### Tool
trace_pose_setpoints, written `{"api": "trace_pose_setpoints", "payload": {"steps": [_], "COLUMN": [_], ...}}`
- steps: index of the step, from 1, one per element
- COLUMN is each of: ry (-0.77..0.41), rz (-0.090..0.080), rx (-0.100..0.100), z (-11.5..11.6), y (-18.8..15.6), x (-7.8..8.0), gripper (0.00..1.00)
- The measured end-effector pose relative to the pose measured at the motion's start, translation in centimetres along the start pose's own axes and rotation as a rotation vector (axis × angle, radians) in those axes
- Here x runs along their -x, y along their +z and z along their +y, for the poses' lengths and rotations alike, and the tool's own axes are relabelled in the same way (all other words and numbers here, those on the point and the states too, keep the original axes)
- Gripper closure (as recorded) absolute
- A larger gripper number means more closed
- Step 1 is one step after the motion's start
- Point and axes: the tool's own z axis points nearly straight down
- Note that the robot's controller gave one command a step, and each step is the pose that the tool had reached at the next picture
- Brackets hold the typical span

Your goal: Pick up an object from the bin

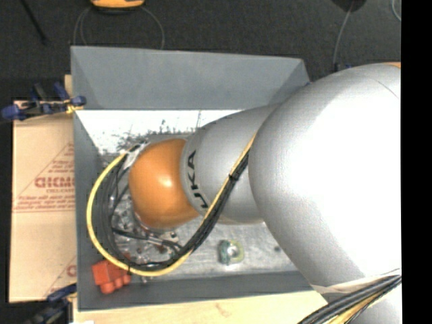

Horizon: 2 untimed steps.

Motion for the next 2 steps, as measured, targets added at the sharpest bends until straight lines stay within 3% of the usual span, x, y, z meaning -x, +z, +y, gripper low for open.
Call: {"api": "trace_pose_setpoints", "payload": {"steps": [1, 2], "ry": [-0.240, -0.316], "rz": [0.007, 0.010], "rx": [0.010, 0.015], "z": [-0.7, -4.8], "y": [-0.6, -13.0], "x": [-1.6, -3.3], "gripper": [0.00, 0.00]}}
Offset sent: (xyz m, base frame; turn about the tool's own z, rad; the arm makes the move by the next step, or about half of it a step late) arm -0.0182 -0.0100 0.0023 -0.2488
